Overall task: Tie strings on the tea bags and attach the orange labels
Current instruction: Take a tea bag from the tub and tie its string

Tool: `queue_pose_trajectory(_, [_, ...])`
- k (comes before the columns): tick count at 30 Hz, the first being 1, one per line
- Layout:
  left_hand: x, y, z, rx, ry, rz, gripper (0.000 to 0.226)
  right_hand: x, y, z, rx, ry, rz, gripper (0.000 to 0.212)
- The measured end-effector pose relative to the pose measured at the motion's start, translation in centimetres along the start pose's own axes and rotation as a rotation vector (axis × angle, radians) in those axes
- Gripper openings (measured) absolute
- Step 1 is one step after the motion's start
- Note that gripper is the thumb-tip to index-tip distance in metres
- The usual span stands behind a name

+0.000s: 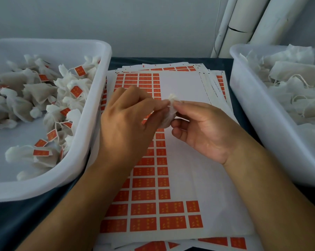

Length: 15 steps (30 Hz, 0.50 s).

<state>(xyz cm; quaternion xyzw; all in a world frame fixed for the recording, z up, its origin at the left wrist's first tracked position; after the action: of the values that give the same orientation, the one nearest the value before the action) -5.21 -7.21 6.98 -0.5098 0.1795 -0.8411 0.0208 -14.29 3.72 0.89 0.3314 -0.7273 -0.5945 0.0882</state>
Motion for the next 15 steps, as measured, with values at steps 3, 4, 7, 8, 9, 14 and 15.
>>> queue_pose_trajectory(3, [-0.1,0.0,-0.3,0.031,-0.005,-0.021,0.013,0.1,0.0,0.3,-0.066,-0.03,0.025,0.024])
queue_pose_trajectory(4, [-0.1,0.0,-0.4,0.042,-0.003,-0.019,0.013,0.2,0.0,0.4,-0.083,-0.04,0.033,0.023])
queue_pose_trajectory(7, [-0.1,0.3,-0.7,0.053,0.01,0.033,0.016,0.2,0.2,0.5,-0.103,-0.056,0.061,0.022])
queue_pose_trajectory(8, [-0.2,0.4,-0.8,0.046,0.014,0.058,0.016,0.3,0.3,0.5,-0.129,-0.065,0.086,0.021])
queue_pose_trajectory(9, [-0.2,0.5,-0.8,0.035,0.016,0.082,0.017,0.2,0.5,0.5,-0.184,-0.078,0.126,0.022])
queue_pose_trajectory(14, [-0.1,0.5,-0.7,0.027,0.016,0.118,0.02,-0.2,2.0,-0.2,-0.545,-0.141,0.424,0.02])
queue_pose_trajectory(15, [-0.1,0.6,-0.8,0.045,0.031,0.124,0.021,-0.3,2.2,-0.3,-0.592,-0.161,0.474,0.018])
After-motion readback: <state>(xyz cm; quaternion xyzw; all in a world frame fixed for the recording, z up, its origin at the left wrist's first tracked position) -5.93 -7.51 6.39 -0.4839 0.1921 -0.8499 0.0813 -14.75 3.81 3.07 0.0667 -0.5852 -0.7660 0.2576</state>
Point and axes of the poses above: each hand's wrist, its own x-axis towards the middle knuckle, its own z-axis out of the back of the hand, y = z × x, the point moved 8 cm from there along x, towards the middle knuckle, and after that the axes turned 9 degrees about -y, right-handed, at the moved point
